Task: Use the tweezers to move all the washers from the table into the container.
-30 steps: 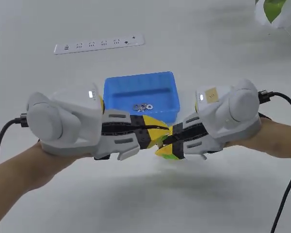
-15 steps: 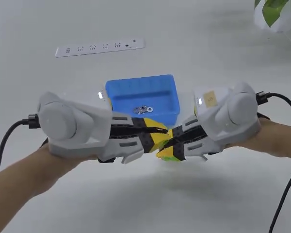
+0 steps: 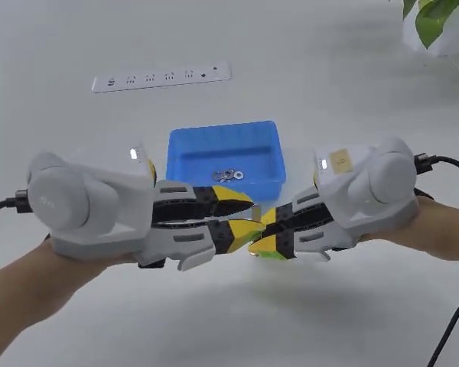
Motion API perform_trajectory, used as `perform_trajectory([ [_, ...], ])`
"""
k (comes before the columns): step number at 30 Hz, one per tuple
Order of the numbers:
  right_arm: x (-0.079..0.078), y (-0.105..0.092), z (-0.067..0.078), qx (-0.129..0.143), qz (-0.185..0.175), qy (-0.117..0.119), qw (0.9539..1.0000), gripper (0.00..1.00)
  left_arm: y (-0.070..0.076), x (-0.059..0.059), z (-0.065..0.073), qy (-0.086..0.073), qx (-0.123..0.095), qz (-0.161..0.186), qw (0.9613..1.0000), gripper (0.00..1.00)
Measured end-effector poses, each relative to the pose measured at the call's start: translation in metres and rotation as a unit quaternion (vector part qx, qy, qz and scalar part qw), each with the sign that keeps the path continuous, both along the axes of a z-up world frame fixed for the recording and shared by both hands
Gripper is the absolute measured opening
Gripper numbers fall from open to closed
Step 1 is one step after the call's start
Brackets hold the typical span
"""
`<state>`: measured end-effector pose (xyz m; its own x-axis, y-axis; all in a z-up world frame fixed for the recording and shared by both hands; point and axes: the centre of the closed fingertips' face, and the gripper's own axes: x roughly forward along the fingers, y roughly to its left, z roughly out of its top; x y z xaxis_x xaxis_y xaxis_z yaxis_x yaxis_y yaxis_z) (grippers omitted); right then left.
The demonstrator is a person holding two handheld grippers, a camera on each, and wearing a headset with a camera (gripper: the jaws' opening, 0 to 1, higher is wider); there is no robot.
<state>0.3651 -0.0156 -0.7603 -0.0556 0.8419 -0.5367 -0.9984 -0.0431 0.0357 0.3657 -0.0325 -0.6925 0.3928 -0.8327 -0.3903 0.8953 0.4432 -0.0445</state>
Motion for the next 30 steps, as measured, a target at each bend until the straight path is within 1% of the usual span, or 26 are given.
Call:
perform_trajectory([
  [1, 0.0, 0.0, 0.002, 0.001, 0.001, -0.001, 1.0, 0.1, 0.002, -0.001, 0.0, 0.0, -0.001, 0.003, 1.0, 0.23],
  [3, -0.001, 0.0, 0.008, 0.005, 0.001, -0.003, 1.0, 0.1, 0.008, -0.002, 0.003, -0.009, -0.006, 0.019, 0.9998, 0.27],
  [5, -0.001, 0.001, 0.013, 0.008, 0.0, -0.005, 1.0, 0.1, 0.015, -0.004, 0.006, -0.004, -0.013, 0.032, 0.9994, 0.28],
  [7, -0.001, 0.002, 0.018, 0.012, -0.001, -0.007, 0.9999, 0.1, 0.023, -0.005, 0.009, -0.008, -0.014, 0.046, 0.9988, 0.29],
  [10, -0.001, 0.004, 0.027, 0.016, 0.003, -0.014, 0.9998, 0.1, 0.032, -0.01, 0.013, -0.009, -0.017, 0.063, 0.9978, 0.33],
  [13, -0.001, 0.008, 0.039, 0.023, 0.006, -0.021, 0.9995, 0.1, 0.043, -0.013, 0.015, -0.005, -0.017, 0.087, 0.9961, 0.38],
  [14, 0.0, 0.01, 0.044, 0.025, 0.006, -0.025, 0.9993, 0.1, 0.046, -0.014, 0.016, -0.008, -0.018, 0.093, 0.9955, 0.42],
  [16, 0.001, 0.012, 0.051, 0.029, 0.006, -0.03, 0.9991, 0.1, 0.052, -0.015, 0.02, -0.011, -0.025, 0.11, 0.9935, 0.46],
  [19, 0.005, 0.017, 0.063, 0.034, 0.009, -0.041, 0.9985, 0.1, 0.061, -0.02, 0.026, -0.01, -0.046, 0.14, 0.989, 0.5],
  [20, 0.006, 0.018, 0.066, 0.036, 0.01, -0.044, 0.9984, 0.1, 0.063, -0.022, 0.026, -0.009, -0.05, 0.145, 0.9882, 0.53],
  [21, 0.008, 0.02, 0.07, 0.037, 0.01, -0.047, 0.9981, 0.1, 0.066, -0.025, 0.028, -0.009, -0.058, 0.146, 0.9875, 0.56],
  [22, 0.009, 0.021, 0.073, 0.039, 0.01, -0.05, 0.998, 0.1, 0.067, -0.028, 0.03, -0.01, -0.066, 0.145, 0.9871, 0.59],
  [23, 0.01, 0.022, 0.076, 0.04, 0.01, -0.051, 0.9979, 0.1, 0.068, -0.031, 0.031, -0.008, -0.076, 0.145, 0.9864, 0.63],
  [24, 0.012, 0.025, 0.078, 0.041, 0.01, -0.053, 0.9977, 0.1, 0.071, -0.034, 0.031, -0.005, -0.081, 0.149, 0.9856, 0.66],
  [25, 0.014, 0.026, 0.081, 0.041, 0.01, -0.057, 0.9974, 0.1, 0.074, -0.036, 0.03, -0.005, -0.078, 0.151, 0.9854, 0.67],
  [27, 0.018, 0.029, 0.085, 0.042, 0.009, -0.06, 0.9973, 0.1, 0.083, -0.038, 0.028, -0.008, -0.071, 0.164, 0.9838, 0.69],
  [28, 0.02, 0.031, 0.087, 0.041, 0.011, -0.064, 0.997, 0.1, 0.086, -0.038, 0.028, -0.007, -0.071, 0.17, 0.9828, 0.71],
  [30, 0.025, 0.034, 0.093, 0.041, 0.013, -0.072, 0.9965, 0.1, 0.098, -0.036, 0.029, -0.008, -0.08, 0.194, 0.9777, 0.77],
])
